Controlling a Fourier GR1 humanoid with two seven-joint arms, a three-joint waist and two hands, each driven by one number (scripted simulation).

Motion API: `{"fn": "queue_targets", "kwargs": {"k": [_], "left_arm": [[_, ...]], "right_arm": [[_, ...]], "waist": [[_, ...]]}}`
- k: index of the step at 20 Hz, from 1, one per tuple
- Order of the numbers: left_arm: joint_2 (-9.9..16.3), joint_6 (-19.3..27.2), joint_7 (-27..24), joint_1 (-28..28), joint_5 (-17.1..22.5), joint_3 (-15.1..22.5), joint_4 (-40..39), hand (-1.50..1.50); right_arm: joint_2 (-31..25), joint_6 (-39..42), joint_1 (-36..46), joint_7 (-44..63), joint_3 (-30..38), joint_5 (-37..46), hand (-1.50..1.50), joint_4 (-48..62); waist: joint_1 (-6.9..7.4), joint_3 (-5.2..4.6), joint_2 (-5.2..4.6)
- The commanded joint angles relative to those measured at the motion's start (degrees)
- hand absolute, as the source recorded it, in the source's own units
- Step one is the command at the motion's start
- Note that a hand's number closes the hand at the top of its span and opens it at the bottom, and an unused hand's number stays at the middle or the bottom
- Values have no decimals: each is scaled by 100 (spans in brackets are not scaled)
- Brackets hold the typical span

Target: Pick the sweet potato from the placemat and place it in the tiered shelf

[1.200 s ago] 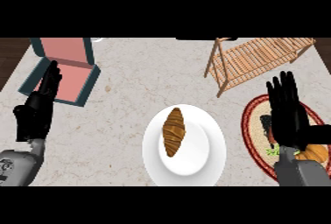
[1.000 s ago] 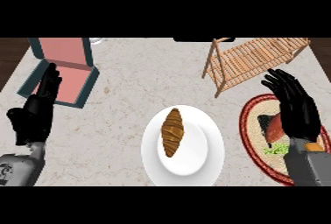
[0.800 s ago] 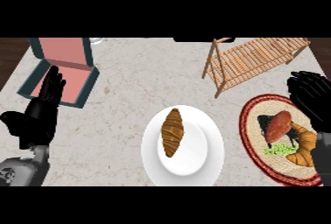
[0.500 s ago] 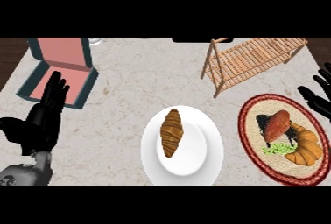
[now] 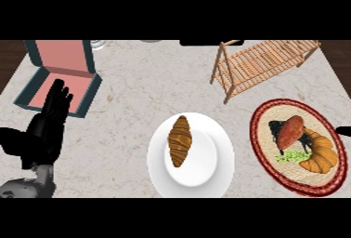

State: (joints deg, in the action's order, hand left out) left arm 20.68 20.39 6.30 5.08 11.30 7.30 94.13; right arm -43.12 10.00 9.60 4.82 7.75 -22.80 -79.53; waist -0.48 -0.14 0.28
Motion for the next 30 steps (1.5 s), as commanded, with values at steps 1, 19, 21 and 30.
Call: {"fn": "queue_targets", "kwargs": {"k": [1, 19, 21, 30], "left_arm": [[111, -140, -36, -156, 62, -85, 48, 0], [-6, -446, -147, -398, -37, -234, 199, 0], [-156, -225, 280, 150, -148, -153, 51, 0], [-194, -389, 671, -210, -292, -283, 832, 0]], "right_arm": [[-943, 279, 105, 1001, -458, 577, -150, -595], [-292, 140, 1255, 3801, -2670, 3553, -150, -604], [-375, 612, 1505, 4770, -2742, 3405, -150, -1034], [418, 396, 941, 4167, -2442, 4293, -150, -333]], "waist": [[81, -20, 11], [157, 13, -39], [79, 9, -30], [84, 17, -20]]}}
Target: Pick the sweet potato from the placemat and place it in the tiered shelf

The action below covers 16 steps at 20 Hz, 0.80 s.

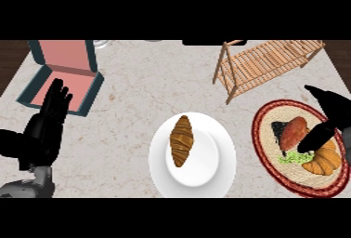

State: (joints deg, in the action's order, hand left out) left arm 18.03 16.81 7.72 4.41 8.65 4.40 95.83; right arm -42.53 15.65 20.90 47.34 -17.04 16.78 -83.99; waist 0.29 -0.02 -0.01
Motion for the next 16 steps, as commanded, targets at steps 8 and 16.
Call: {"fn": "queue_targets", "kwargs": {"k": [8, 16], "left_arm": [[-302, -282, -111, 28, -213, -329, -93, 0], [-500, -497, -125, -110, -445, -428, -65, 0]], "right_arm": [[744, -6, -328, -967, 494, 1079, -150, 836], [954, 31, -471, -1710, 1092, 1532, -150, 1205]], "waist": [[-11, 2, -2], [-16, 2, -1]]}}
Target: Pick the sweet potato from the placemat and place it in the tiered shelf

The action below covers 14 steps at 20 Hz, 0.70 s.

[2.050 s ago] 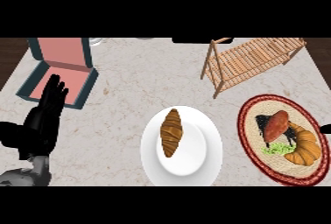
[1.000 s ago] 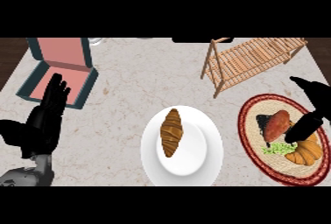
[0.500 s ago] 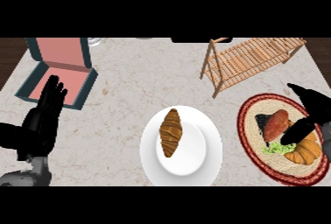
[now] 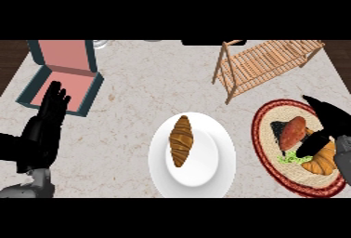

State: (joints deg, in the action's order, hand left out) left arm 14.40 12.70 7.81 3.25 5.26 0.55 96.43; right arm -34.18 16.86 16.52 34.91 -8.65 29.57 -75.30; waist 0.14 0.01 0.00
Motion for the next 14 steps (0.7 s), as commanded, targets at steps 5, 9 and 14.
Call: {"fn": "queue_targets", "kwargs": {"k": [5, 9, 14], "left_arm": [[-182, 0, 134, 510, -275, -175, -359, 0], [-153, -189, 325, 104, -275, -180, 216, 0], [-326, -280, 15, 152, -390, -263, -210, 0]], "right_arm": [[585, -182, 316, -398, 214, 572, -150, 472], [410, -356, 46, -1228, 543, 728, -150, 1047], [962, -256, 202, -913, 439, 1058, -150, 1229]], "waist": [[-2, -1, -4], [11, 1, -3], [9, 0, -4]]}}
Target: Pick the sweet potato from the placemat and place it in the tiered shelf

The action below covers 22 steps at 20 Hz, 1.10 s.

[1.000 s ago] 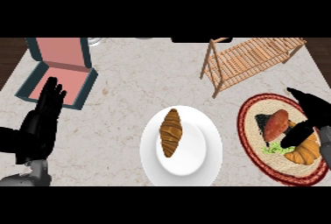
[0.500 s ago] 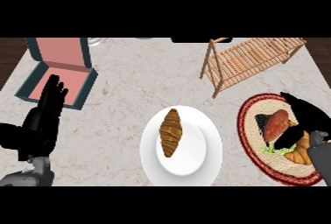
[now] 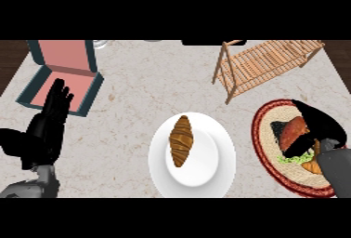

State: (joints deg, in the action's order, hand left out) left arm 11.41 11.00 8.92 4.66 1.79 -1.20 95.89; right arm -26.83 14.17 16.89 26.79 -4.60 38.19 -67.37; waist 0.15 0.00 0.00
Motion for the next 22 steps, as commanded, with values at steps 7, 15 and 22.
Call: {"fn": "queue_targets", "kwargs": {"k": [7, 15, 22], "left_arm": [[-211, -54, 91, 83, -189, 62, -11, 0], [-161, -310, 2, -198, 0, -169, 153, 0], [-3, -383, 58, -205, 114, -350, 166, 0]], "right_arm": [[229, -309, 181, -721, -245, 808, 150, 809], [171, -746, 209, -1657, -258, 1144, 150, 791], [-304, -228, -570, -3961, -1137, 808, 150, -546]], "waist": [[3, 1, -3], [16, 2, -1], [-80, -2, 31]]}}
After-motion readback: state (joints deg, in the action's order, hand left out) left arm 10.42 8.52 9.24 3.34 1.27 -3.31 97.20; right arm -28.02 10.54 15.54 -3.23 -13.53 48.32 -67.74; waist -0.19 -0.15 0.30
